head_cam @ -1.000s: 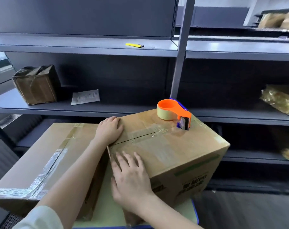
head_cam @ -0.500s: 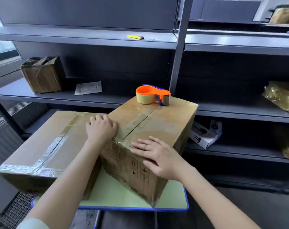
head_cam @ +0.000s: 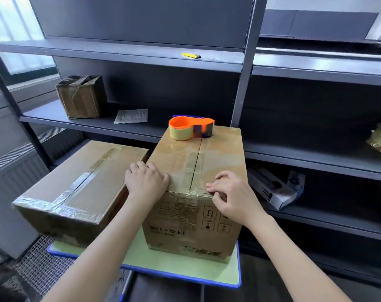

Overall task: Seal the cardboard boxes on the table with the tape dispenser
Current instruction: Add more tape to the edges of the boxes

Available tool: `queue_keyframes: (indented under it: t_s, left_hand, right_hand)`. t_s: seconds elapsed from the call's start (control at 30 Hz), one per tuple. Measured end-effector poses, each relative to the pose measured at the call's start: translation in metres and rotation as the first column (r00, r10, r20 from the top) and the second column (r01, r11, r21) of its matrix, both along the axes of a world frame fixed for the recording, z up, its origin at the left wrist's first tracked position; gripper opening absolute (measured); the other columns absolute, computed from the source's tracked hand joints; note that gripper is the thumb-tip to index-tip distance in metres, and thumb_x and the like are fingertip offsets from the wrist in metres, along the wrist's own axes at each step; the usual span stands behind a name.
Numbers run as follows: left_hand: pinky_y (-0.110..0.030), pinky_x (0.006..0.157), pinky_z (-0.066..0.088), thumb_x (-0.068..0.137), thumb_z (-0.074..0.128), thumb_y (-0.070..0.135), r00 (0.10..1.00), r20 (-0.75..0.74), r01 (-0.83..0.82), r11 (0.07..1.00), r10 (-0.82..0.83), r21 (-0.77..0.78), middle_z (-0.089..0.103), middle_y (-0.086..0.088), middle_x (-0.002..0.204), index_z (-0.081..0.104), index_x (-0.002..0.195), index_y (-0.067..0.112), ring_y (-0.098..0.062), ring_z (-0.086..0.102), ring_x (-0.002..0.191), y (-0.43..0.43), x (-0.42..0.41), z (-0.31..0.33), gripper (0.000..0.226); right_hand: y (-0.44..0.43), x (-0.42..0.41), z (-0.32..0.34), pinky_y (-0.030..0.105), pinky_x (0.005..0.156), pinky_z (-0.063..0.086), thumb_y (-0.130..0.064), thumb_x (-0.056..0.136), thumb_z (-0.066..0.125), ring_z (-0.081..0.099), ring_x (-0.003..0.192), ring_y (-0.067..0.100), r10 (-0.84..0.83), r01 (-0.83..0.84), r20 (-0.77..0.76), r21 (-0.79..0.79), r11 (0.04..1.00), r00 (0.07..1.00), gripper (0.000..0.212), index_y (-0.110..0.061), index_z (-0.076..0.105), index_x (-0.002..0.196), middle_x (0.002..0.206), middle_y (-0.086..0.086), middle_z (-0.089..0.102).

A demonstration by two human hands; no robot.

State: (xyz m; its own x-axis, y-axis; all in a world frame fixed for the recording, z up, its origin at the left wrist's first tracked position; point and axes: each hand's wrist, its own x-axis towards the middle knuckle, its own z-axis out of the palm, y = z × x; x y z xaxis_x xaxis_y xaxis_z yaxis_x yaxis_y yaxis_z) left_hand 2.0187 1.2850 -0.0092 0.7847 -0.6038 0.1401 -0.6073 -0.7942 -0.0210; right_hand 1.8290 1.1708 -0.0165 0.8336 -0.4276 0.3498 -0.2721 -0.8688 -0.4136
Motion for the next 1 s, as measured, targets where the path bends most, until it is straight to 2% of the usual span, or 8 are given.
queue_keyframes:
  t_s: [0.17,0.27,0.37,0.57,0.67,0.77,0.87,1.0]
  left_hand:
    - [-0.04,0.105,0.028,0.095,0.035,0.046,0.991,-0.071,0.112,0.993,-0.11,0.024,0.034,-0.015,0.145,0.041,0.133,0.005,-0.034,0.028,0.134,-0.022,0.014,0.012,0.056]
    - [-0.04,0.112,0.019,0.093,0.044,0.045,0.965,-0.106,0.233,0.969,-0.241,-0.081,0.02,-0.014,0.154,0.033,0.14,0.006,-0.031,0.014,0.141,-0.047,0.022,0.015,0.062]
    - [-0.032,0.112,0.016,0.093,0.052,0.032,0.933,-0.032,0.331,0.89,-0.359,-0.314,0.027,-0.011,0.151,0.032,0.141,0.004,-0.028,0.02,0.139,-0.077,0.03,0.019,0.059]
    - [-0.045,0.112,0.023,0.094,0.053,0.022,0.934,-0.104,0.256,0.845,-0.341,-0.469,0.027,-0.012,0.152,0.033,0.142,0.007,-0.034,0.024,0.138,-0.127,0.055,0.025,0.054]
    - [-0.046,0.106,0.029,0.097,0.049,0.024,0.911,-0.173,0.251,0.837,-0.374,-0.486,0.042,-0.012,0.142,0.035,0.141,0.009,-0.034,0.036,0.129,-0.142,0.06,0.026,0.049]
    - [-0.042,0.098,0.036,0.098,0.046,0.019,0.93,-0.082,0.277,0.829,-0.358,-0.486,0.06,-0.013,0.117,0.054,0.121,0.005,-0.034,0.05,0.109,-0.15,0.061,0.022,0.028]
    - [-0.036,0.069,0.042,0.097,0.046,0.013,0.937,-0.102,0.228,0.807,-0.334,-0.545,0.062,-0.011,0.094,0.057,0.1,0.004,-0.029,0.056,0.086,-0.157,0.068,0.015,0.015]
    - [-0.03,0.067,0.036,0.094,0.047,0.007,0.909,-0.213,0.129,0.727,-0.358,-0.674,0.058,-0.004,0.089,0.061,0.096,0.002,-0.02,0.049,0.081,-0.154,0.07,0.022,0.015]
  right_hand:
    - [-0.002,0.03,0.017,0.023,0.056,0.029,-0.026,0.085,0.042,0.044,0.07,0.012,0.013,-0.028,-0.136,-0.11,0.994,0.991,0.026,-0.015,0.051,0.063,0.064,-0.006,0.047]
    - [-0.011,0.042,0.026,0.017,0.053,0.028,-0.023,0.088,0.046,0.042,0.065,0.012,0.033,-0.057,-0.184,-0.128,0.99,0.982,0.025,-0.018,0.046,0.063,0.061,-0.01,0.04]
    - [-0.016,0.048,0.017,0.021,0.048,0.025,-0.019,0.085,0.045,0.041,0.061,0.014,0.061,-0.09,-0.152,-0.191,0.977,0.986,0.02,-0.016,0.042,0.066,0.062,-0.006,0.042]
    - [-0.025,0.044,0.008,0.012,0.047,0.014,-0.027,0.076,0.033,0.034,0.054,0.013,0.081,-0.086,-0.04,-0.133,0.987,0.996,0.018,-0.018,0.035,0.061,0.057,-0.009,0.033]
    - [-0.027,0.048,0.004,0.014,0.047,0.018,-0.028,0.077,0.031,0.035,0.054,0.014,0.087,-0.089,-0.017,-0.12,0.989,0.996,0.02,-0.016,0.036,0.061,0.057,-0.007,0.035]
    - [-0.026,0.051,0.001,0.022,0.046,0.023,-0.026,0.076,0.033,0.034,0.053,0.015,0.071,-0.07,0.001,-0.12,0.99,0.997,0.019,-0.016,0.036,0.06,0.056,-0.006,0.035]
    - [-0.027,0.05,0.0,0.025,0.051,0.027,-0.027,0.077,0.032,0.035,0.055,0.015,0.052,-0.052,0.0,-0.12,0.991,0.999,0.02,-0.016,0.037,0.061,0.057,-0.006,0.036]
    - [-0.027,0.051,-0.001,0.026,0.053,0.029,-0.028,0.078,0.031,0.038,0.058,0.014,0.032,-0.032,0.0,-0.106,0.994,0.999,0.022,-0.015,0.04,0.063,0.059,-0.005,0.039]
